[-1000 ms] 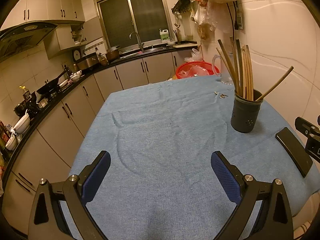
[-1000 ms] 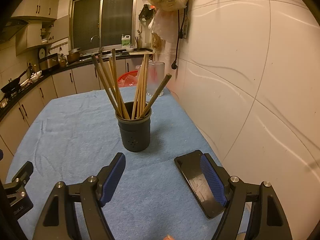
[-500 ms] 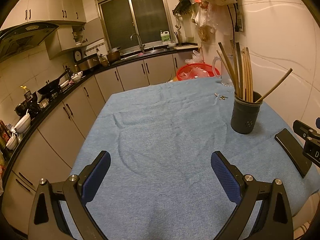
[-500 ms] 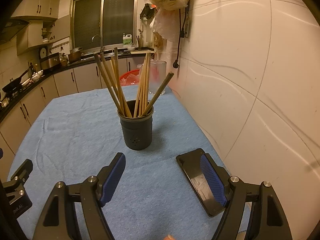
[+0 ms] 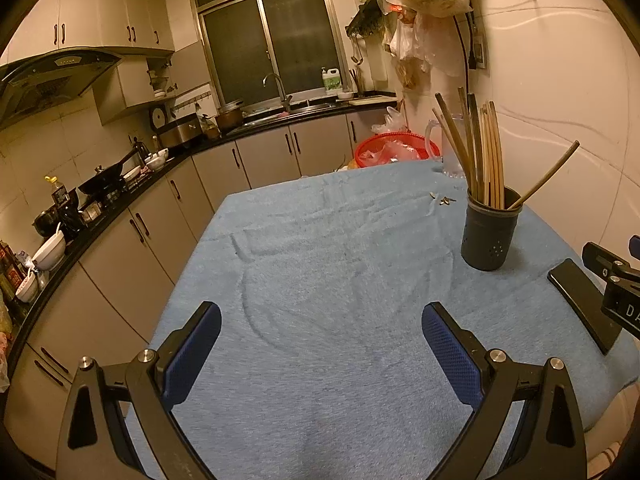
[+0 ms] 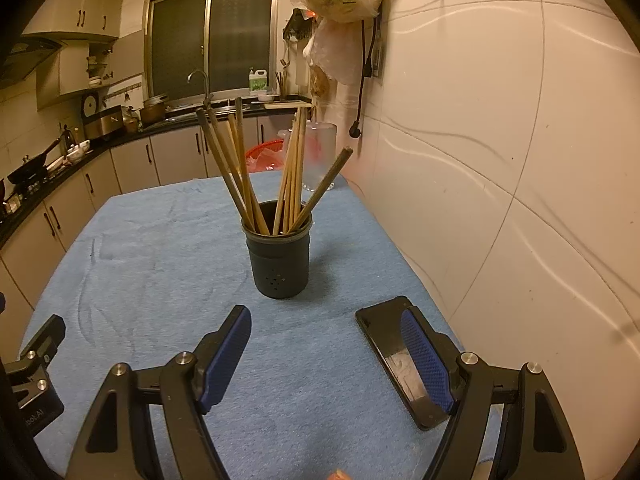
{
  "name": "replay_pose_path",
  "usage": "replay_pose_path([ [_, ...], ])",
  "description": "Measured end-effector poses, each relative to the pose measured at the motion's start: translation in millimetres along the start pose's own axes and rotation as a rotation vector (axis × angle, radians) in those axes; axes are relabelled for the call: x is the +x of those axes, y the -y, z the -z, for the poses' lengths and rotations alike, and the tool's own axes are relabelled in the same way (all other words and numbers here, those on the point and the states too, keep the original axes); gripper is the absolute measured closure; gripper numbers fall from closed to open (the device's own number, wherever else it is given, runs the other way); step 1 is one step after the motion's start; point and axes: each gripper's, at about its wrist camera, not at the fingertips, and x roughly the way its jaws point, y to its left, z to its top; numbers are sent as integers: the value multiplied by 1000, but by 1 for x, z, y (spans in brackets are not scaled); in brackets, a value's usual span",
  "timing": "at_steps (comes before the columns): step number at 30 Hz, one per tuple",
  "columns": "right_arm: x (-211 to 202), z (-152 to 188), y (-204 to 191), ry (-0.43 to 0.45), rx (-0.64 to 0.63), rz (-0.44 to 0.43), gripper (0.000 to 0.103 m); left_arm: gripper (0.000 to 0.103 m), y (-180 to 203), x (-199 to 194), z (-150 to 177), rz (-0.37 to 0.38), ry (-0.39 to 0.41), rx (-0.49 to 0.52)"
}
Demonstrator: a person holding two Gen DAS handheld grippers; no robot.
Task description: Organize utensils
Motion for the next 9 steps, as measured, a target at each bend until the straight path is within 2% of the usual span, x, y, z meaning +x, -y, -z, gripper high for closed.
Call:
replay_pose_path([
  [5,-4,0,-3,6,-3,-4,23,3,-5,-2,-1,-10,-5,-15],
  [9,1,0,-8,-2,-13,-12,23,3,-27,10,-3,-32,-37,-95],
])
